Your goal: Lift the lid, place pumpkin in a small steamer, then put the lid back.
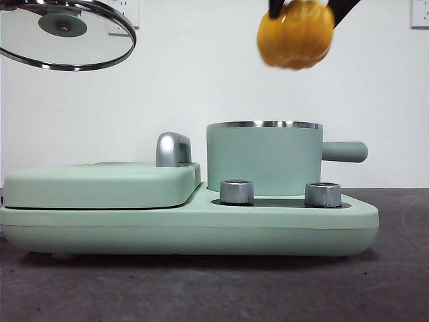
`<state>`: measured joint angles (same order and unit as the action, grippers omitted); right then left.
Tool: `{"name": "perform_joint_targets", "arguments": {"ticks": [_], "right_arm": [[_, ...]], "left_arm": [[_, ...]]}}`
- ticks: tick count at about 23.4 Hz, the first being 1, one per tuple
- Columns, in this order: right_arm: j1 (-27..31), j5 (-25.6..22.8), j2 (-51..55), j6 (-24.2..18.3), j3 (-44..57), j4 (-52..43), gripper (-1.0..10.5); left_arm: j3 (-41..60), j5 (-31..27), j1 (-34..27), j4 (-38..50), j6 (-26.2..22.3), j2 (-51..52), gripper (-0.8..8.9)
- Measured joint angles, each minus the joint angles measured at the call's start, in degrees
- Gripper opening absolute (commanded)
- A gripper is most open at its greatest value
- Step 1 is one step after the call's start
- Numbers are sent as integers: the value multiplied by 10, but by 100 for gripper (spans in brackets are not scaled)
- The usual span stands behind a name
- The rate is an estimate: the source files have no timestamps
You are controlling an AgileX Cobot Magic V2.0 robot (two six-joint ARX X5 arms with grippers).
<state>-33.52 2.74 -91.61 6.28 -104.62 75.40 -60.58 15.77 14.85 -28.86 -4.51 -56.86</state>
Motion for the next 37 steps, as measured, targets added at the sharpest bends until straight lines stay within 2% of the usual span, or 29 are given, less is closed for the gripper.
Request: {"name": "perform_joint_targets", "arguments": {"ticks": [10, 18, 30, 37], "right_arm": [[7, -58, -117, -50, -44, -37, 355], [10, -58, -181, -76, -44, -70, 355], [14, -57, -246, -85, -45, -102, 355], [14, -40, -266, -90, -47, -114, 355]], "left_arm": [[0, 0, 0, 0, 0, 0, 10], [0, 0, 0, 0, 0, 0, 10], [0, 0, 0, 1, 0, 0, 10], [0, 0, 0, 2, 0, 0, 10]]}}
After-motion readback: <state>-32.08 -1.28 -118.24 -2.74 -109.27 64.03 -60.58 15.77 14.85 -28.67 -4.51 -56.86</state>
